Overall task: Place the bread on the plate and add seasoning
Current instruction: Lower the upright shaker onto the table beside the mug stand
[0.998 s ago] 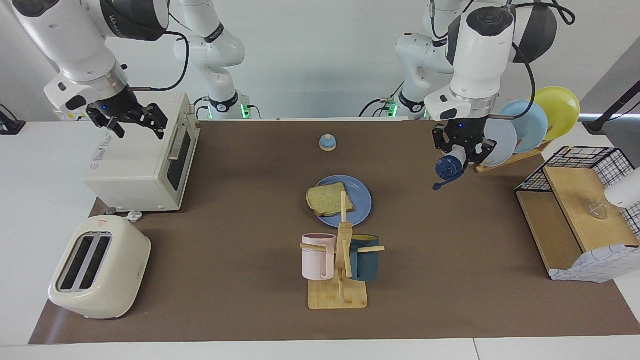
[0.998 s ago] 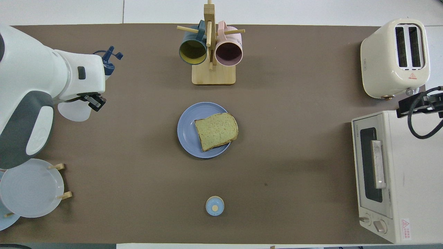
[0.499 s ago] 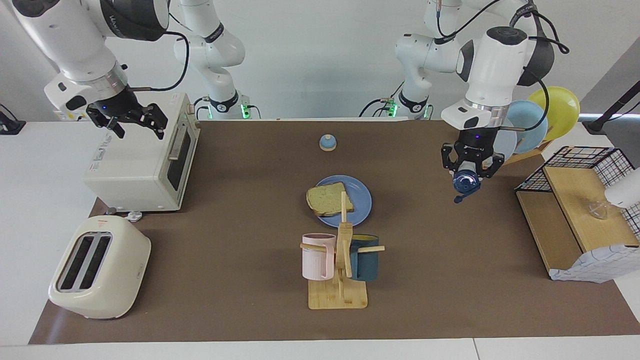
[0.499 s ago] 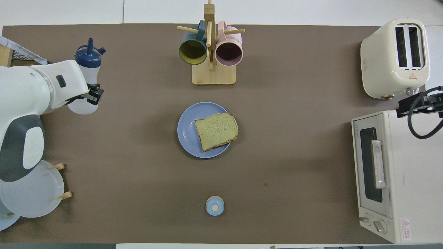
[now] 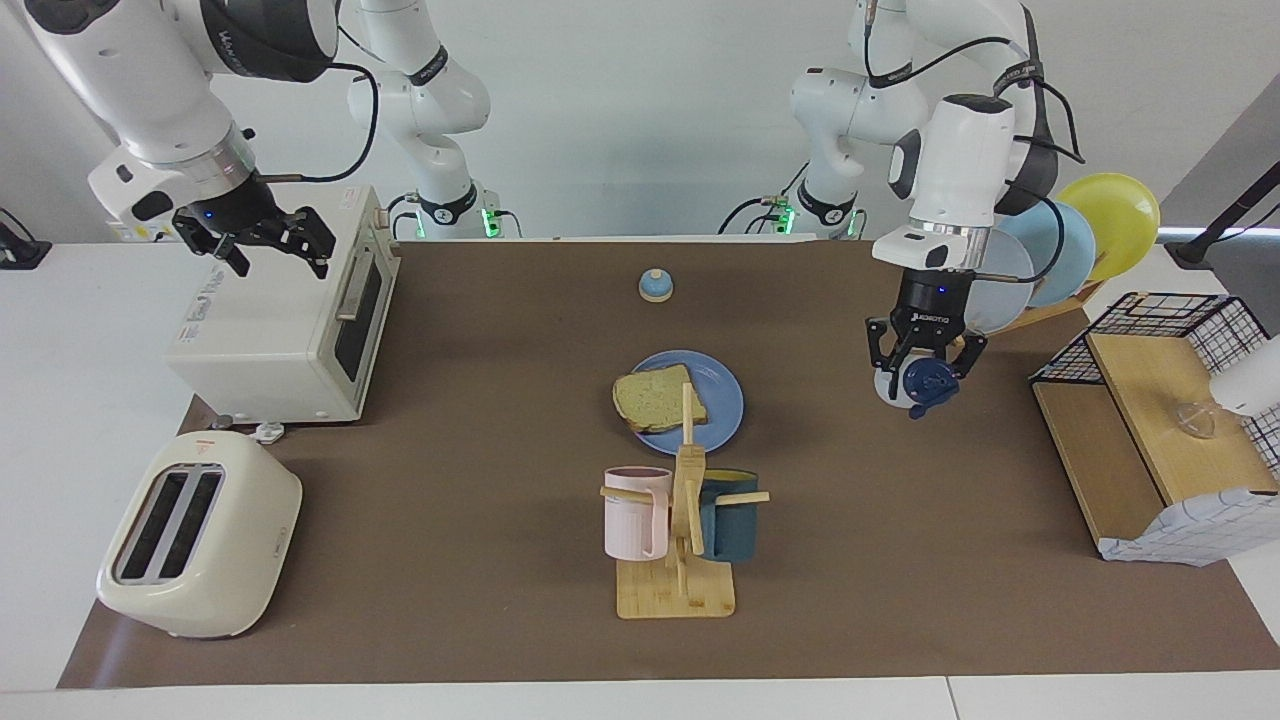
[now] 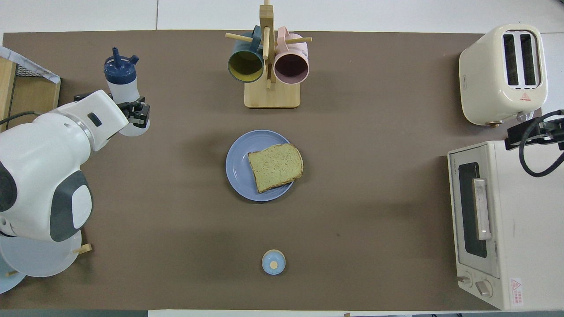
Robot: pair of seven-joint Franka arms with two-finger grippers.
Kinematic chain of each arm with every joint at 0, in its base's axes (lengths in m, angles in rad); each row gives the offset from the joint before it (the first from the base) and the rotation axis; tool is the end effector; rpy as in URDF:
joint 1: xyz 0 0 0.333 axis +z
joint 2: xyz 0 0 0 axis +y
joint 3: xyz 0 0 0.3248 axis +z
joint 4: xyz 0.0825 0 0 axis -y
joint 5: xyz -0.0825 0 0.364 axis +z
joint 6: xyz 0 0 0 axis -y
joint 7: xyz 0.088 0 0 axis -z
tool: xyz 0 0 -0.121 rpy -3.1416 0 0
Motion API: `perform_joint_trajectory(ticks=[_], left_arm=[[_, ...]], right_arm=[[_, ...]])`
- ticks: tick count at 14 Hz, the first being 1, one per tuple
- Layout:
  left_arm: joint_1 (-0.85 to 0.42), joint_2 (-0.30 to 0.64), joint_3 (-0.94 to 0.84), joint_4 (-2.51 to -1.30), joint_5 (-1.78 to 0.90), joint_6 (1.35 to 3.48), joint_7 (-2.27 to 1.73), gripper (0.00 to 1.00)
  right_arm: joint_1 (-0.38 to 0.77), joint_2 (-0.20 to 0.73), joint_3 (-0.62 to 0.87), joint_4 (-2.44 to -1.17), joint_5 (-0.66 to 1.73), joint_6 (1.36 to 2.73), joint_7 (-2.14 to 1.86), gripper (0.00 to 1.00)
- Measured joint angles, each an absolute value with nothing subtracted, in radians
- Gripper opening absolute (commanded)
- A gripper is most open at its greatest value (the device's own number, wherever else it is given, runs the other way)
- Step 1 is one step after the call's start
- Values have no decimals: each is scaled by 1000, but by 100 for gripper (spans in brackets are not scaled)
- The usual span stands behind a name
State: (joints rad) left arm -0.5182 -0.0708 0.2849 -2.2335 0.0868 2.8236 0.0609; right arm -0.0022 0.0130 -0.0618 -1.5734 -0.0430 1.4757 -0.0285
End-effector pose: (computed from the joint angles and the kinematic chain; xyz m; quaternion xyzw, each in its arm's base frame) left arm 0.5363 -0.1288 0.4850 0.9308 -0.1700 0.3234 0.0112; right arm 0.5246 -0.0390 0.6037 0.9981 -0.0186 -0.0562 0.0193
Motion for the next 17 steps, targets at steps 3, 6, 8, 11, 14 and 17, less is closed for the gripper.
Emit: perform_joint_trajectory(ticks=[3, 6, 8, 11, 14, 17], left_arm=[[-518, -35, 284, -2311, 87, 3006, 8, 0], [-524, 48, 279, -2322, 87, 3175, -62, 0], [-530, 126, 278, -2331, 87, 3327, -116, 0], [-532, 200, 278, -2360, 87, 3474, -150, 0], [-532, 210, 278, -2359, 87, 3483, -154, 0], [-532, 247, 278, -2332, 87, 3483, -154, 0]], right_arm=[[-2, 13, -62, -1573, -43, 1476, -28, 100], [-2, 13, -62, -1573, -43, 1476, -28, 100], [-2, 13, -62, -1573, -43, 1476, -28, 100], [-2, 13, -62, -1573, -43, 1476, -28, 100], [-2, 13, -62, -1573, -43, 1476, -28, 100], [-2, 13, -62, -1573, -43, 1476, -28, 100]])
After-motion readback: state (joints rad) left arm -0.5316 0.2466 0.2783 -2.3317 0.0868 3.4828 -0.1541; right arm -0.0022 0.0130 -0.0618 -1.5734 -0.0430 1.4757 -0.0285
